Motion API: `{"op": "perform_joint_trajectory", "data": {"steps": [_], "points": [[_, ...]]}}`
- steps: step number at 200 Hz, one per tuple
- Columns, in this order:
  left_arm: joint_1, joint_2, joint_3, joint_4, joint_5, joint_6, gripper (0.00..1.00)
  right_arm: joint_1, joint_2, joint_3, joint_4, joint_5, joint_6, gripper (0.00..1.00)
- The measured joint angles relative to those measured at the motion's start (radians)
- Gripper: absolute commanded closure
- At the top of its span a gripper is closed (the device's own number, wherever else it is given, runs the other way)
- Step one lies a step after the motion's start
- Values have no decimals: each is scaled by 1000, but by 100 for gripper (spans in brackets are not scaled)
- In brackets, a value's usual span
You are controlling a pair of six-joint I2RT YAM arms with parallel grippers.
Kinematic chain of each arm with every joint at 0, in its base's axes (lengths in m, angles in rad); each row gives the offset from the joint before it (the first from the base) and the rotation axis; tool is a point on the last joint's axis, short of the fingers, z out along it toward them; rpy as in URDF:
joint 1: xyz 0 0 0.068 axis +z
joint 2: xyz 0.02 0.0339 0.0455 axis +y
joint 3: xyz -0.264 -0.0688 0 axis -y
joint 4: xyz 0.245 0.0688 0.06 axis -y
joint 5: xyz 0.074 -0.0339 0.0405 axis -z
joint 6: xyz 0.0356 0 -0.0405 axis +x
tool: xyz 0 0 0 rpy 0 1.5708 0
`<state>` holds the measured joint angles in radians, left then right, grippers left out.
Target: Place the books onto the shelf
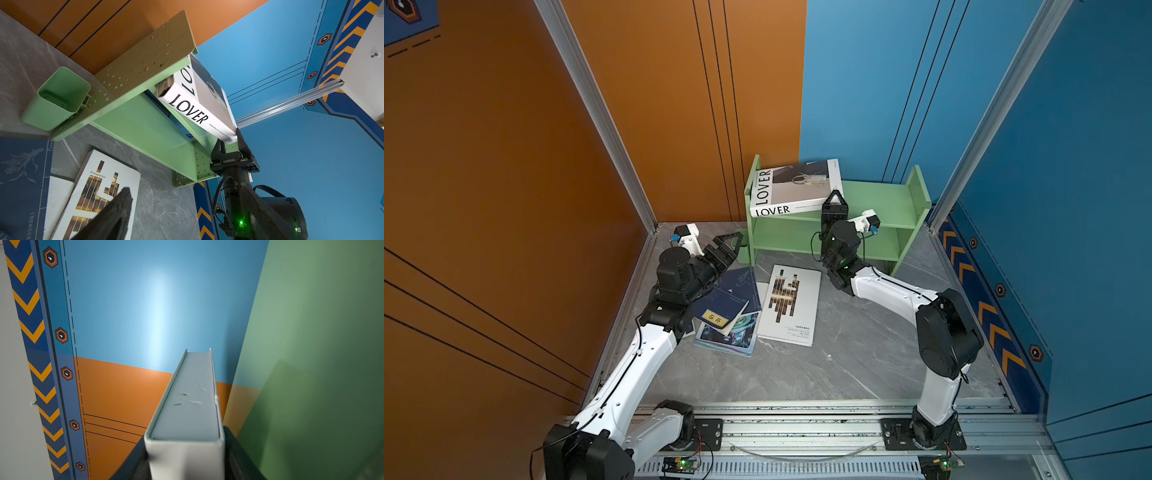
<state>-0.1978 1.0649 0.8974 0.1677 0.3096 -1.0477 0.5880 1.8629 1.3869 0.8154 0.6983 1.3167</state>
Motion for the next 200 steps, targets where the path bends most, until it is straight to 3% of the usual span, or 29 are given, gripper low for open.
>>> {"op": "perform_joint_trajectory", "data": {"steps": [67, 118, 145, 154, 200], "points": [[10, 15, 0, 1, 0, -12, 17, 13, 0, 2, 5, 116, -12, 48], [10, 38, -1, 2, 2, -24, 16, 34, 24, 68, -30, 121, -18, 17], [10, 43, -1, 2, 5, -26, 16, 44, 24, 71, -91, 116, -36, 8], [10, 45, -1, 2, 5, -27, 16, 46, 23, 71, -121, 115, -49, 0], [10, 55, -1, 6, 8, -34, 15, 47, -45, 73, -331, 87, -141, 0]]}}
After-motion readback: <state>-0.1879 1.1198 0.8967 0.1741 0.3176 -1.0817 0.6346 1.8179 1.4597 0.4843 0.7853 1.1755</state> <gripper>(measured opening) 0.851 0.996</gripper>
